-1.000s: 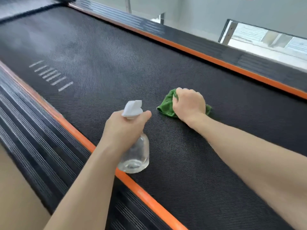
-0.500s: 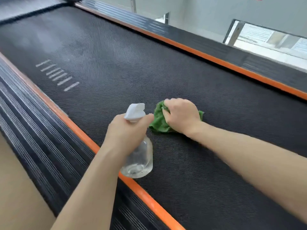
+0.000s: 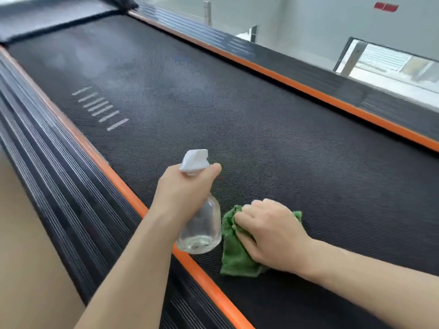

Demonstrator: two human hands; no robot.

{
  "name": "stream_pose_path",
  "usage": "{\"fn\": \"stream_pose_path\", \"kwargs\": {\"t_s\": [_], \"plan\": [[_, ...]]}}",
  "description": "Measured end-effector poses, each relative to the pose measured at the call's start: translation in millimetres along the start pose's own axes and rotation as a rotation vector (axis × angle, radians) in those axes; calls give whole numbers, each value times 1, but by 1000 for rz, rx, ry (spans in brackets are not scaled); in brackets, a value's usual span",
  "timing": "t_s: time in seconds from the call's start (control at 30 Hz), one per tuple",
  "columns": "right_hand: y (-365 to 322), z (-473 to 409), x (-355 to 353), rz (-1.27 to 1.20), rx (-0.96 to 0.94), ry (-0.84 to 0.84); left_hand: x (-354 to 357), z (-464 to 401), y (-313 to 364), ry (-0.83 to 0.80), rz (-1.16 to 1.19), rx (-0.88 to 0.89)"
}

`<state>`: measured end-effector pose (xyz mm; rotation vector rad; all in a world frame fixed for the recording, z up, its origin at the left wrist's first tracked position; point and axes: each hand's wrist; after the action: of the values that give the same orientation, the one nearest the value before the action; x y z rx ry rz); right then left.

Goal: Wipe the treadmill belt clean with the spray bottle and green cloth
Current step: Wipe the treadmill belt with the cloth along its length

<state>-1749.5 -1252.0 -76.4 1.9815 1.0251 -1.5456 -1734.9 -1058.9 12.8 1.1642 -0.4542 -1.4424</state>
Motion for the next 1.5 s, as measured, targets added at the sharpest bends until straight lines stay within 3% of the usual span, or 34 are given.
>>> {"fn": "stream_pose_path", "kwargs": {"t_s": [0.07, 0.2, 0.27, 0.43, 0.63, 1.0, 1.1, 1.23, 1.5], "plan": [[30, -29, 10, 51, 46, 33, -1, 1, -1, 4, 8, -2], [93, -109, 23, 146, 468, 56, -2, 0, -1, 9, 21, -1], [96, -124, 28, 174, 562, 57, -1, -3, -2, 25, 39, 10], [18, -43, 11, 66, 307, 121, -3, -9, -5, 8, 45, -29], [-2, 16, -7, 34, 33, -48, -2, -11, -6, 6, 45, -48], [-4, 12, -6, 49, 47, -27, -1, -11, -5, -7, 4, -29], [-3, 13, -6, 46, 48, -18, -12, -15, -7, 110, -87, -20], [0, 9, -3, 46, 21, -9, -30, -23, -9, 255, -19, -52], [53, -103, 32, 129, 210, 73, -34, -21, -12, 222, 29, -53]]}}
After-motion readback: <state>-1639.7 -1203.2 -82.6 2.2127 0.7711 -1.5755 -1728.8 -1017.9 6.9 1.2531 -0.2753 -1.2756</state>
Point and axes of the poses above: each hand's wrist, its own z-axis away from the middle knuckle, its own x-axis out of the palm, y = z × x, and after that the axes turned 4 degrees about -x, right-handed
